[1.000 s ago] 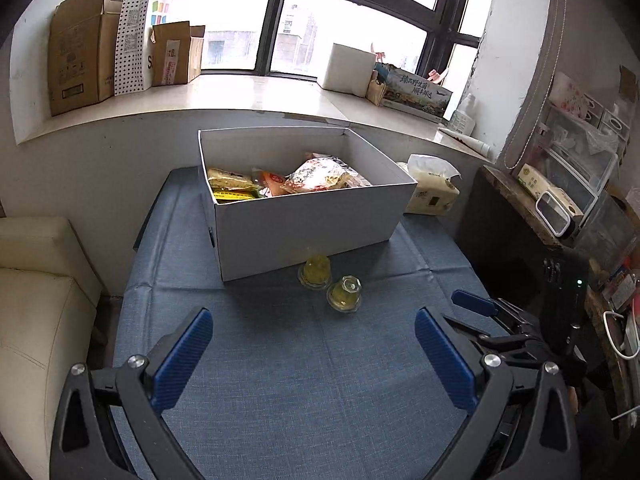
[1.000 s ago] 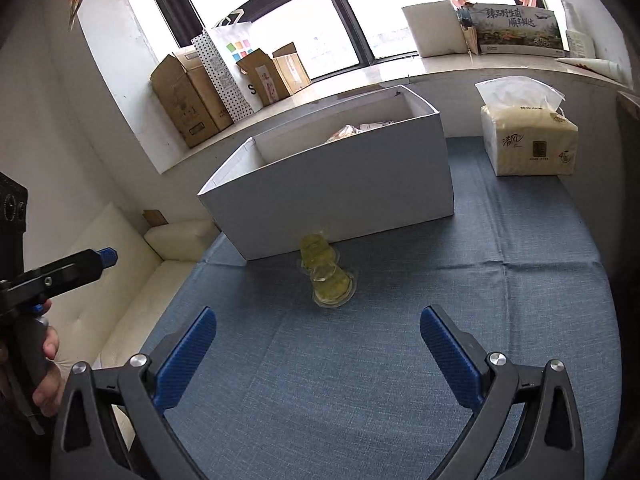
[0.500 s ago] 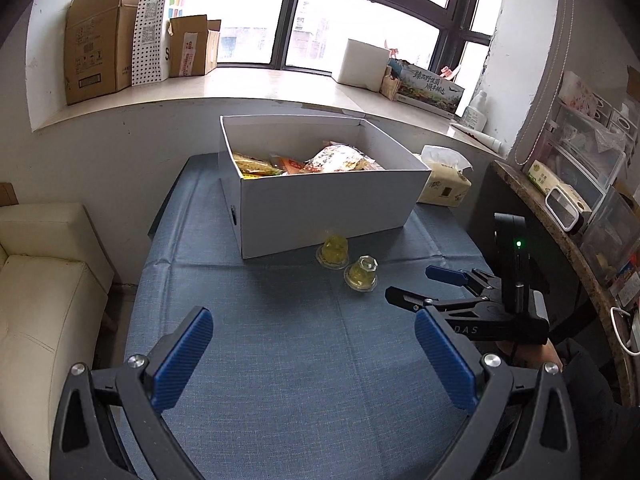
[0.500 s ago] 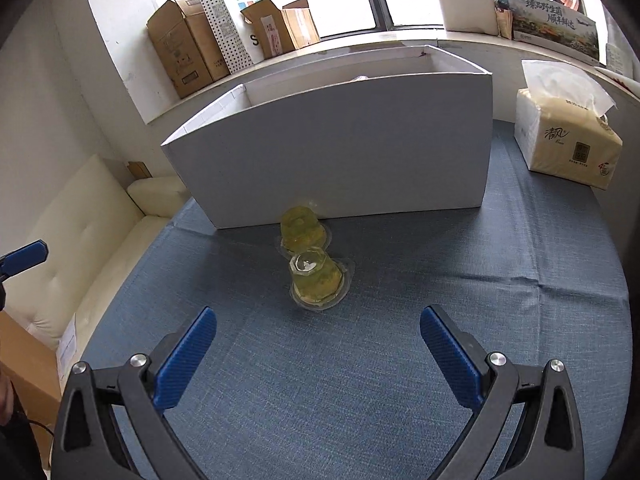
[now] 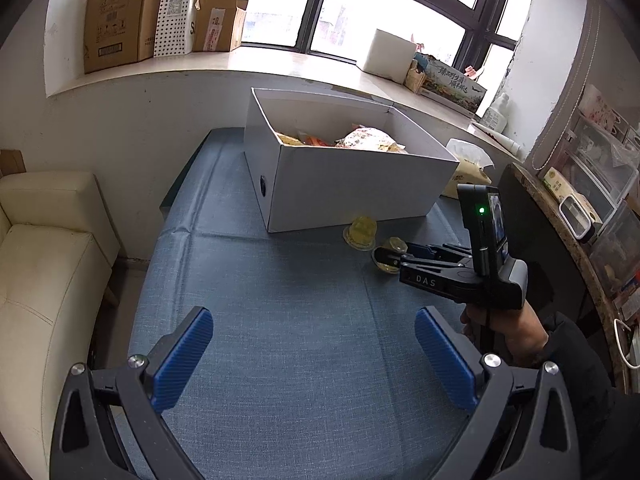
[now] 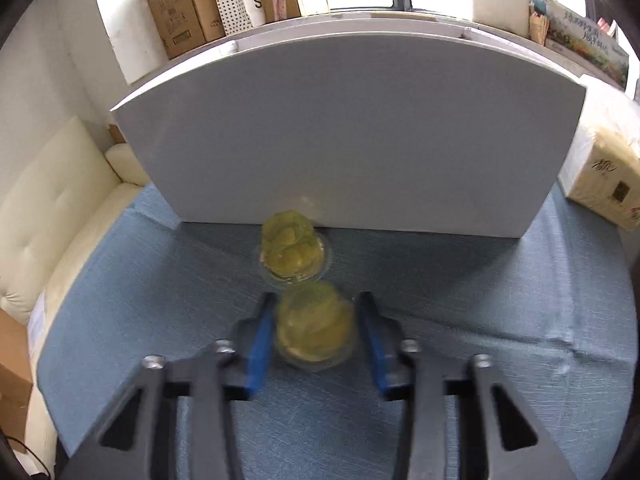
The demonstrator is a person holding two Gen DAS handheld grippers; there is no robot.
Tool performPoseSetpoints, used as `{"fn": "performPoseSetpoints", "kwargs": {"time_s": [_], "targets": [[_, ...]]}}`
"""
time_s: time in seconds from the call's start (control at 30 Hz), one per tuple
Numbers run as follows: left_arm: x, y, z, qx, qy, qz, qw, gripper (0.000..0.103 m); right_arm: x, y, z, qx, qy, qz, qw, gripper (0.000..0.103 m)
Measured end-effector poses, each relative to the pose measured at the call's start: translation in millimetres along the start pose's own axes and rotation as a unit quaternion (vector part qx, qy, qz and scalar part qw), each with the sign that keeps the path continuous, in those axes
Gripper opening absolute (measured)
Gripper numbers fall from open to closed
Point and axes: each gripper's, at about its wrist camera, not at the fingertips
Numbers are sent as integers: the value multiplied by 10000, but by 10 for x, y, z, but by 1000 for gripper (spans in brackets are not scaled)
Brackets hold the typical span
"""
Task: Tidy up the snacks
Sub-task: 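Grasp a jelly cup with the right tool while the left tool grasps the other jelly cup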
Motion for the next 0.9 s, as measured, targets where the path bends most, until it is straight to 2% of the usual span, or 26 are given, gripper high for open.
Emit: {"fn": "performPoseSetpoints", "kwargs": {"time_s": [0.2, 0.4, 0.6, 0.77, 0.9], "targets": [[139, 31, -1, -2, 25, 139, 9999, 103, -182, 54, -17, -60, -124, -180, 9997, 40], [355, -84, -149, 132, 64, 251, 9996, 103, -523, 140, -25, -126, -263, -350, 9990, 40], [775, -252, -399, 258, 146, 489, 9984, 103, -994, 372, -142, 72, -248, -702, 9972, 40], [1207, -392, -701, 513, -151, 511, 9973, 103, -1404, 614, -320, 518, -184, -974, 9937, 40], [1587, -530, -859, 384, -467, 515, 9968, 103, -1653, 813, -495, 858, -121, -1106, 9901, 40]]}}
Point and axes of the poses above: each gripper's, at about its wrist camera, not at the fingertips, and x roughly the way its jaws point, z to its left, y to its underside, and after that the axes turned 1 degree about -x, right-handed
